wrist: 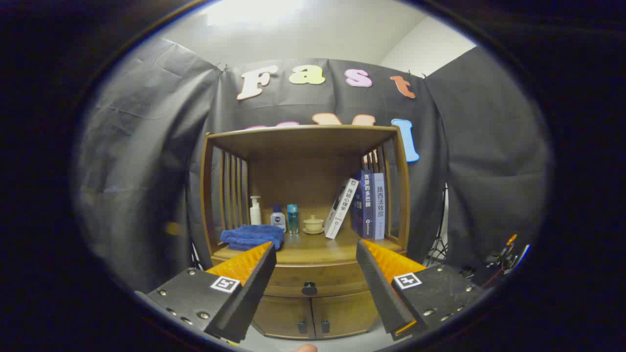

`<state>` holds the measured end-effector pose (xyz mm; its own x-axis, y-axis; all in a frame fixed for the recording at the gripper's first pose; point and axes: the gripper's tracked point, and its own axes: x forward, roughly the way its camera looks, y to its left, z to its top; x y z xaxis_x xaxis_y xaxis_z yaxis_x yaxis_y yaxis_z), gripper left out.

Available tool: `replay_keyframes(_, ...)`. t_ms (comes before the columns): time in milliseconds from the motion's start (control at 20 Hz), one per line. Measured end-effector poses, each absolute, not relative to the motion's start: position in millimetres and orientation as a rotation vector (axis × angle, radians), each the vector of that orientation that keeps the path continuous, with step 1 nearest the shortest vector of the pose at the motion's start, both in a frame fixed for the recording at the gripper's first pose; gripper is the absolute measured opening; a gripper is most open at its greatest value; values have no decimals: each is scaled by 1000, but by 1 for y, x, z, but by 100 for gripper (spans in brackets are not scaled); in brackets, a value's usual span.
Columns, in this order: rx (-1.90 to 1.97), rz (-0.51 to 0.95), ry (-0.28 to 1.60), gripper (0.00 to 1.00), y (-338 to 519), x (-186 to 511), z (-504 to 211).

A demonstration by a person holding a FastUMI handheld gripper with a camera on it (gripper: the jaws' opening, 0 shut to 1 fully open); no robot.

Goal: Pull open the drawer, take out the items inside it, and place them on the countertop above the cabinet.

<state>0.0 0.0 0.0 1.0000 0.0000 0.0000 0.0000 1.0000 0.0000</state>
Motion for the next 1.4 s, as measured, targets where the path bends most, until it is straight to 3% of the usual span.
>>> replay_keyframes(800,36,47,137,96,18,66,-87)
replay_keyframes(1350,69,-20,305,85,7,145,-199)
replay_keyframes(1400,70,-11,318,80,11,149,-206)
